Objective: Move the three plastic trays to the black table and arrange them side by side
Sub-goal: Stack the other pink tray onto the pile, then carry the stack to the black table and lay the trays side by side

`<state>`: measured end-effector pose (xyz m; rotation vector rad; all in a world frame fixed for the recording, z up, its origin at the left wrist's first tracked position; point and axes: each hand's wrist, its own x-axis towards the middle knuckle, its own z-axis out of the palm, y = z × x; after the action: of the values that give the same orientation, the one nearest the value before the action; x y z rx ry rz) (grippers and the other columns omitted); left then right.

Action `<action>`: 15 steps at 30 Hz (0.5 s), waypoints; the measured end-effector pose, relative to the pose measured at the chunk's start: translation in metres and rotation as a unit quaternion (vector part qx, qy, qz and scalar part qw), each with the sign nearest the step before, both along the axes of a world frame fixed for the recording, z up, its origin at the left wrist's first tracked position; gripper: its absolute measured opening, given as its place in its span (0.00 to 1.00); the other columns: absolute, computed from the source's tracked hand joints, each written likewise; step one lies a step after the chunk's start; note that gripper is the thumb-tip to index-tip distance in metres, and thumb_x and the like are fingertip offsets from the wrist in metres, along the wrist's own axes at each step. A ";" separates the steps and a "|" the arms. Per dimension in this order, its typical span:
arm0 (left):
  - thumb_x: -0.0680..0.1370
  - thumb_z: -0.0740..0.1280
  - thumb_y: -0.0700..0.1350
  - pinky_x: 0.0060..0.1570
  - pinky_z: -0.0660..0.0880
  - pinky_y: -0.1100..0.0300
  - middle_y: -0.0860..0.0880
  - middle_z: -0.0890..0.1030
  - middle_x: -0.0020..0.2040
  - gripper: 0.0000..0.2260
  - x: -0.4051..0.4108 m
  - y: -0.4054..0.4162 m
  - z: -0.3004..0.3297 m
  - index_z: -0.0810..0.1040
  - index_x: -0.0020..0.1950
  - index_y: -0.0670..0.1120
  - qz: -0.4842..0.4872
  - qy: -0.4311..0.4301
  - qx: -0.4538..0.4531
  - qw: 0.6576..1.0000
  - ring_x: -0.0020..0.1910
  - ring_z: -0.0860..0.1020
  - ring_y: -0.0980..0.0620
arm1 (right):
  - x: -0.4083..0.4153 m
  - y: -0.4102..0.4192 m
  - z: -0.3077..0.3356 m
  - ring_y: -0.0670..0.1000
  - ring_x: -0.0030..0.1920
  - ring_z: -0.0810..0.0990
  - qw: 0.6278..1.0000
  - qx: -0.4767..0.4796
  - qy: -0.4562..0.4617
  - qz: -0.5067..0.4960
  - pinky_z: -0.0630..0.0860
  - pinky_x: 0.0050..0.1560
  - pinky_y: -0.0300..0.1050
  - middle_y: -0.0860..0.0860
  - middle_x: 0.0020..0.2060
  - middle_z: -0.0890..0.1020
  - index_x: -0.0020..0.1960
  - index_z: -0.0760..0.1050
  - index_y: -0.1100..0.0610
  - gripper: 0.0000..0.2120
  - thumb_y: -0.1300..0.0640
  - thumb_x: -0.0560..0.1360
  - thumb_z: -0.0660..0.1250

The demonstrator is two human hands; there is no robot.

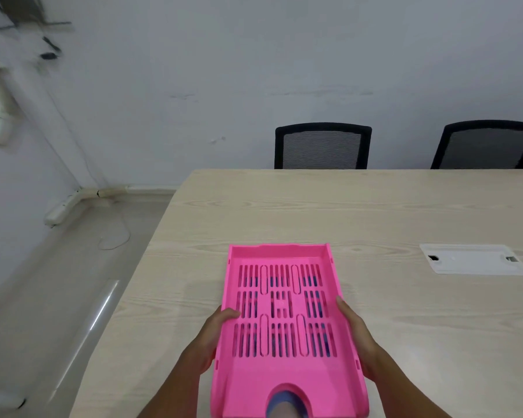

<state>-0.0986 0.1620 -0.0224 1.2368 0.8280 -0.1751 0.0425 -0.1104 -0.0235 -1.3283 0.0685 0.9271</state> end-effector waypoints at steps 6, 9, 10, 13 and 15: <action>0.79 0.63 0.44 0.38 0.82 0.52 0.40 0.86 0.42 0.15 -0.040 -0.007 -0.001 0.77 0.64 0.42 0.040 0.004 0.020 0.999 0.38 0.85 0.42 | -0.012 0.009 0.003 0.64 0.48 0.85 0.997 0.055 0.029 0.044 0.82 0.49 0.58 0.65 0.51 0.85 0.65 0.77 0.63 0.29 0.41 0.80 0.55; 0.79 0.63 0.44 0.41 0.82 0.50 0.41 0.86 0.40 0.14 -0.069 -0.007 0.000 0.76 0.64 0.42 0.073 0.006 0.021 0.997 0.38 0.84 0.42 | -0.018 0.023 0.005 0.63 0.45 0.85 0.993 0.070 0.040 0.081 0.83 0.48 0.57 0.64 0.48 0.85 0.64 0.77 0.65 0.29 0.42 0.80 0.55; 0.79 0.64 0.44 0.41 0.82 0.49 0.42 0.86 0.40 0.14 -0.079 -0.007 0.002 0.76 0.64 0.42 0.085 0.008 0.019 0.996 0.38 0.84 0.42 | -0.021 0.029 0.005 0.63 0.45 0.85 0.992 0.072 0.044 0.098 0.83 0.49 0.58 0.64 0.48 0.85 0.64 0.77 0.65 0.29 0.42 0.80 0.55; 0.72 0.69 0.49 0.51 0.82 0.40 0.37 0.86 0.46 0.20 -0.112 -0.001 0.005 0.77 0.63 0.44 0.128 0.014 0.021 0.991 0.43 0.84 0.39 | -0.028 0.052 0.006 0.63 0.46 0.85 0.985 0.071 0.057 0.144 0.81 0.53 0.60 0.64 0.49 0.84 0.65 0.76 0.65 0.29 0.41 0.81 0.55; 0.68 0.70 0.50 0.56 0.79 0.34 0.33 0.85 0.53 0.23 -0.135 0.005 0.008 0.79 0.62 0.44 0.160 0.014 0.028 0.987 0.47 0.84 0.36 | -0.035 0.072 0.008 0.63 0.45 0.84 0.979 0.075 0.057 0.181 0.81 0.51 0.60 0.65 0.49 0.83 0.66 0.75 0.66 0.29 0.42 0.80 0.57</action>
<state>-0.2332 0.1671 -0.0141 1.1374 1.0492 0.0912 0.0073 -0.0382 -0.0155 -1.1661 -0.1567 1.2905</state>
